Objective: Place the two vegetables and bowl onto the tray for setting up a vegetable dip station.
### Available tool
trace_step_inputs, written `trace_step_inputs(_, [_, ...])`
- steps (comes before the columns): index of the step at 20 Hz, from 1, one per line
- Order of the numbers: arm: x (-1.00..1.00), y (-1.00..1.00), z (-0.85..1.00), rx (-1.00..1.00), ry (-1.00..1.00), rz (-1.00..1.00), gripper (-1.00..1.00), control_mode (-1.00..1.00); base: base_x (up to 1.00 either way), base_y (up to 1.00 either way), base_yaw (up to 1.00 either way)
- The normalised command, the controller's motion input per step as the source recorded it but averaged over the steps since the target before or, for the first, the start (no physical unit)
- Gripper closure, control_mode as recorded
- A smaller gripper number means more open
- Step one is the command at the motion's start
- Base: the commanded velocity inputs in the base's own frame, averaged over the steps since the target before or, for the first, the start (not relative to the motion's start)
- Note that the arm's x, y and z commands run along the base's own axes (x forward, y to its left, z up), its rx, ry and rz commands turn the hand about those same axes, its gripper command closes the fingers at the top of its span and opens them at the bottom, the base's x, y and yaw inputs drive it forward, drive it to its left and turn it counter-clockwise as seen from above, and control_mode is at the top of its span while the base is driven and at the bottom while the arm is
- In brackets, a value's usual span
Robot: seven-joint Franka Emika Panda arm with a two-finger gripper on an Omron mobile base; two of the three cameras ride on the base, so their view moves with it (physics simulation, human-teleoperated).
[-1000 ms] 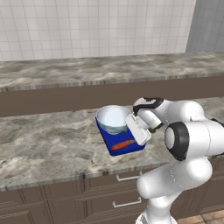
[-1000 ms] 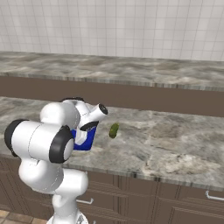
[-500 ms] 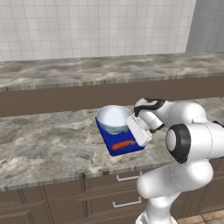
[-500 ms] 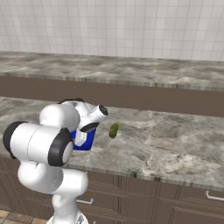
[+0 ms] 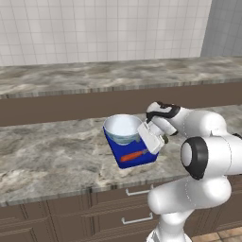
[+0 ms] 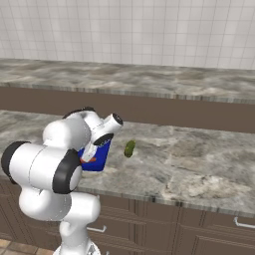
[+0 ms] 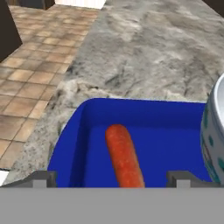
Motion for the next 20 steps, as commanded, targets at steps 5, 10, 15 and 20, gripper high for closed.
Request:
trace_step_inputs(5, [-0.13,-0.13,0.27,0.00,0.28,-0.15,-1.00,-1.00,0.00,0.00,0.00])
trace_step_inputs(10, [-0.16,-0.20,0.26,-0.01,0.25,-0.26,-1.00,-1.00,0.00,0.00,0.00])
trace_step_inputs(15, [-0.13,-0.19,0.24,-0.06,0.22,-0.33,-1.00,-1.00,0.00,0.00,0.00])
trace_step_inputs(20, [-0.01,-0.16,0.23,-0.15,0.35,-0.45,-1.00,-1.00,0.00,0.00,0.00])
